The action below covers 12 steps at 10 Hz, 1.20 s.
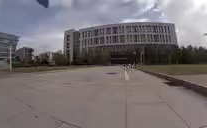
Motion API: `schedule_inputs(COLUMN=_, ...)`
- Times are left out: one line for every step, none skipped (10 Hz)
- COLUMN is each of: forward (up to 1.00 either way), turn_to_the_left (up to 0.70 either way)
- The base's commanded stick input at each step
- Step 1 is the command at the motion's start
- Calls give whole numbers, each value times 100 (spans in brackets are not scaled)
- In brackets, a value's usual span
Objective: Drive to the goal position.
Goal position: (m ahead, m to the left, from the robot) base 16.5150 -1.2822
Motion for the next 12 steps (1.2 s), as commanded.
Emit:
schedule_inputs(forward=70, turn_to_the_left=0)
schedule_inputs(forward=70, turn_to_the_left=0)
schedule_inputs(forward=70, turn_to_the_left=0)
schedule_inputs(forward=70, turn_to_the_left=0)
schedule_inputs(forward=70, turn_to_the_left=0)
schedule_inputs(forward=70, turn_to_the_left=0)
schedule_inputs(forward=70, turn_to_the_left=31)
schedule_inputs(forward=70, turn_to_the_left=35)
schedule_inputs(forward=70, turn_to_the_left=34)
schedule_inputs(forward=70, turn_to_the_left=13)
schedule_inputs(forward=70, turn_to_the_left=0)
schedule_inputs(forward=70, turn_to_the_left=0)
